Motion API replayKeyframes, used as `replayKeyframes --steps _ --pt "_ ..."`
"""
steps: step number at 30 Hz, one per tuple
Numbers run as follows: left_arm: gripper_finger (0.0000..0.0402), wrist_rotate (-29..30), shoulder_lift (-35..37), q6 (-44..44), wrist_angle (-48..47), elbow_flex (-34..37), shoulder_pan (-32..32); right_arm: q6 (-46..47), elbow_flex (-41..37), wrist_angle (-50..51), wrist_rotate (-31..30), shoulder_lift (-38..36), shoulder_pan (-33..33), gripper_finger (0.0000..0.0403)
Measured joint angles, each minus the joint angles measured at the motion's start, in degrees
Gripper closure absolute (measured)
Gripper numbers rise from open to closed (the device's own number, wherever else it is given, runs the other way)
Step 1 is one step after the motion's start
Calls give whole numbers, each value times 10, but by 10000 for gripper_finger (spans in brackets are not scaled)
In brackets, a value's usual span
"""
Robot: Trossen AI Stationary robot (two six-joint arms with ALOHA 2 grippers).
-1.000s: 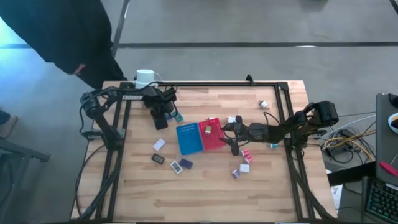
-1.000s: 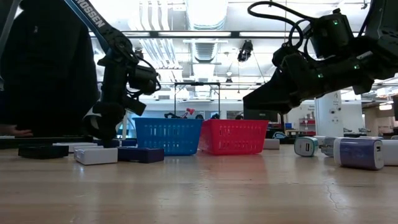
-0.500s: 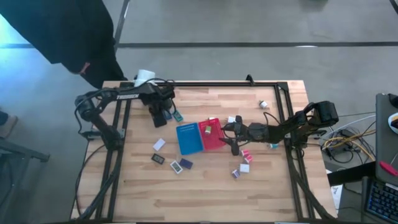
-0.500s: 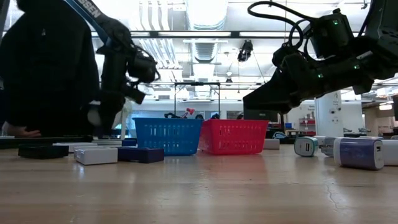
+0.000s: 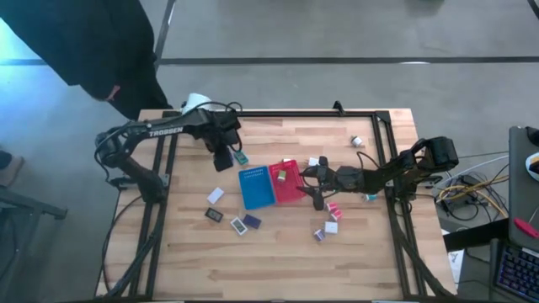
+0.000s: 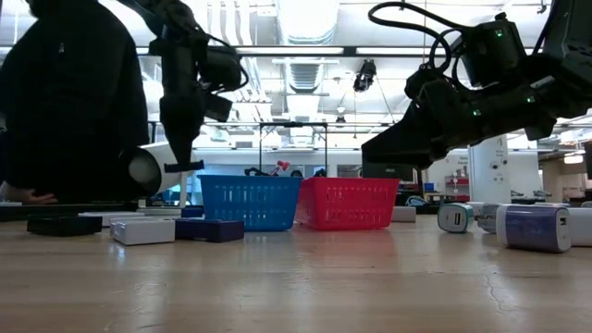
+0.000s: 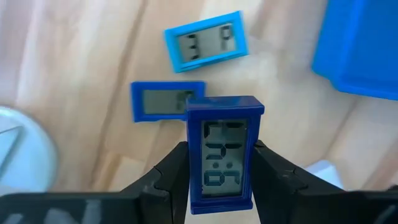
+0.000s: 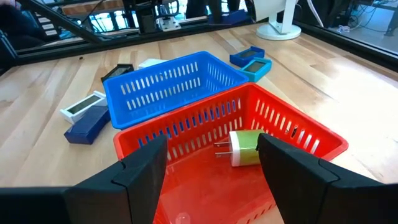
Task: Pick & Place Office items
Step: Put the top violet digital clock into the blue bin
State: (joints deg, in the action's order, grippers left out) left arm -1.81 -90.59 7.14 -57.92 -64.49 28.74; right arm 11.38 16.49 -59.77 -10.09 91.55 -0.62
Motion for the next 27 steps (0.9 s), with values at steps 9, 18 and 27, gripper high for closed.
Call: replayKeyframes --steps 9,18,27 --pt "269 -6 0 -32 -6 0 -79 0 0 1 0 0 0 158" --pt "269 -6 0 -57 -3 -9 -110 0 0 1 0 0 0 158" --pt "269 -36 1 -69 11 -57 -128 0 0 1 -1 0 0 158"
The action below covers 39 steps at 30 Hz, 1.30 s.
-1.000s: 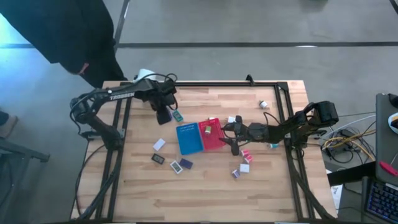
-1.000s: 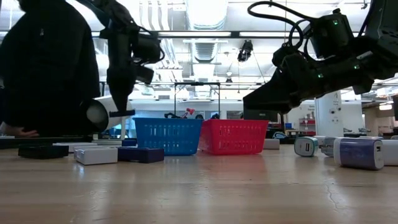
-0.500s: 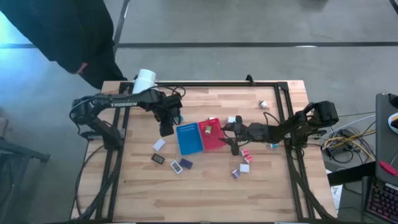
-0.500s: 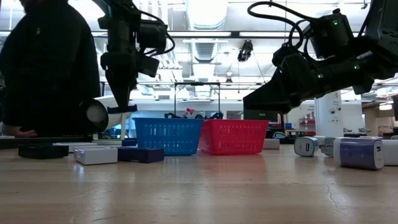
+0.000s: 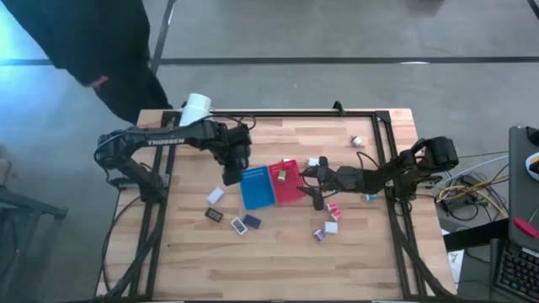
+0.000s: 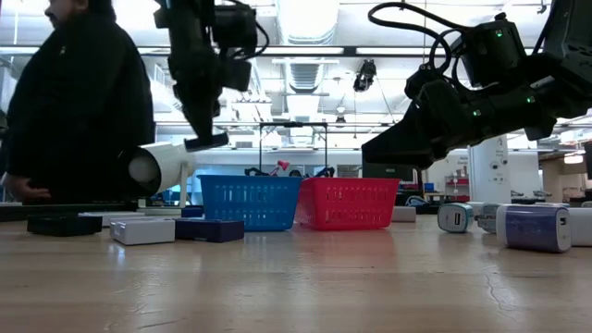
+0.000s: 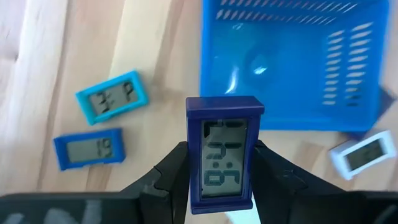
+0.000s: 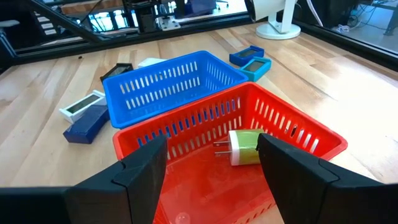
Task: Pick & Place Office items
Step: Put the top violet digital clock into the blue bin
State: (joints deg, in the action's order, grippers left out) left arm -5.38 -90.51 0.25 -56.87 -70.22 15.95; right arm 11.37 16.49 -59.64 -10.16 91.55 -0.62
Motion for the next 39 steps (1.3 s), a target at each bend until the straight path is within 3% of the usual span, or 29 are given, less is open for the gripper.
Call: replayKeyframes --steps 6,15,27,39 --pt "269 -42 -3 -21 38 -2 -27 0 0 0 0 0 0 158" --pt "269 -58 -45 -29 79 -1 -67 0 0 3 0 0 0 158" --pt "269 -64 -88 -21 118 -1 -67 1 0 8 0 0 0 158" --pt "269 -64 -187 17 120 -26 -66 1 0 8 1 0 0 158"
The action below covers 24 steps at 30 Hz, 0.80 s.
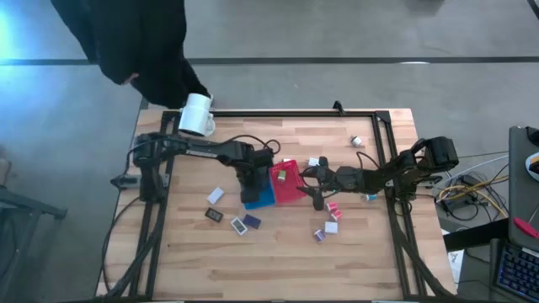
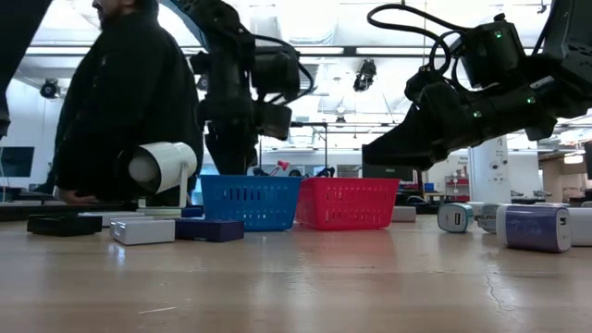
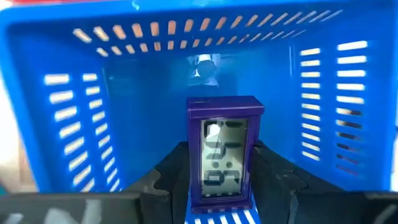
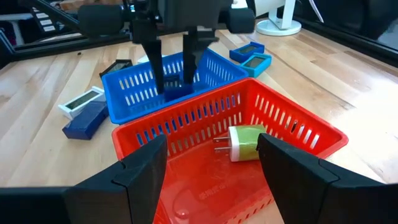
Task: Pick & Place Office items
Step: Put the top violet digital clock into the blue bin, then put the top white charger adapter into the red bin
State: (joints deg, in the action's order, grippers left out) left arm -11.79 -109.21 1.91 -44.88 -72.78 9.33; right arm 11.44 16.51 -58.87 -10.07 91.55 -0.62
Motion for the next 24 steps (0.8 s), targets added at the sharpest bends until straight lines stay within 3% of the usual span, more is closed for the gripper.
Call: replayKeyframes --steps 10,18,24 --pt "267 0 -22 14 -29 -31 1 3 0 1 1 0 0 158" --pt "98 14 -21 -12 -32 -30 1 4 0 3 10 0 0 158" --pt "68 17 -21 -18 -58 -39 1 4 0 3 10 0 0 158"
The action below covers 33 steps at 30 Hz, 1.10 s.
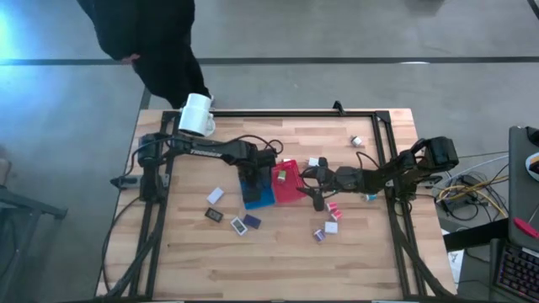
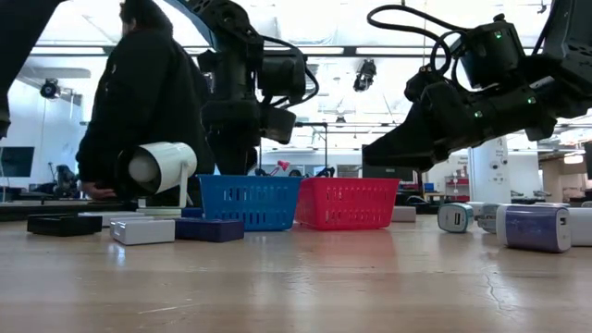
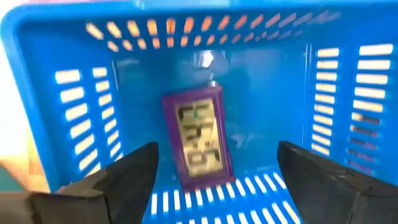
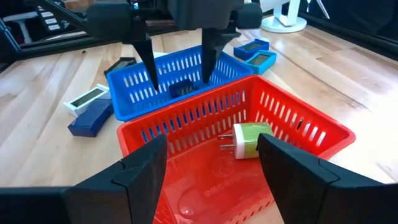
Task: Pick & Place Office items
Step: Put the top white charger adapter into the red bin
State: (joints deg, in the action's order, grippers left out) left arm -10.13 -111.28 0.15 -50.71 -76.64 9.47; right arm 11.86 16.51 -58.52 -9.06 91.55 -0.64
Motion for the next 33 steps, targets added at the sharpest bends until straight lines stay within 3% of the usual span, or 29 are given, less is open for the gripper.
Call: replayKeyframes --steps 9,14,18,23,33 --pt "71 113 7 18 -170 -125 2 0 0 0 0 0 0 158" --pt "71 144 39 22 -187 -175 2 2 0 0 1 0 0 158" --pt "71 155 85 13 -181 -165 2 2 0 13 1 0 0 158" --pt "71 166 166 -13 -144 -82 2 2 0 22 2 0 0 158" --pt "71 162 419 -97 92 236 0 3 0 22 1 -1 0 158"
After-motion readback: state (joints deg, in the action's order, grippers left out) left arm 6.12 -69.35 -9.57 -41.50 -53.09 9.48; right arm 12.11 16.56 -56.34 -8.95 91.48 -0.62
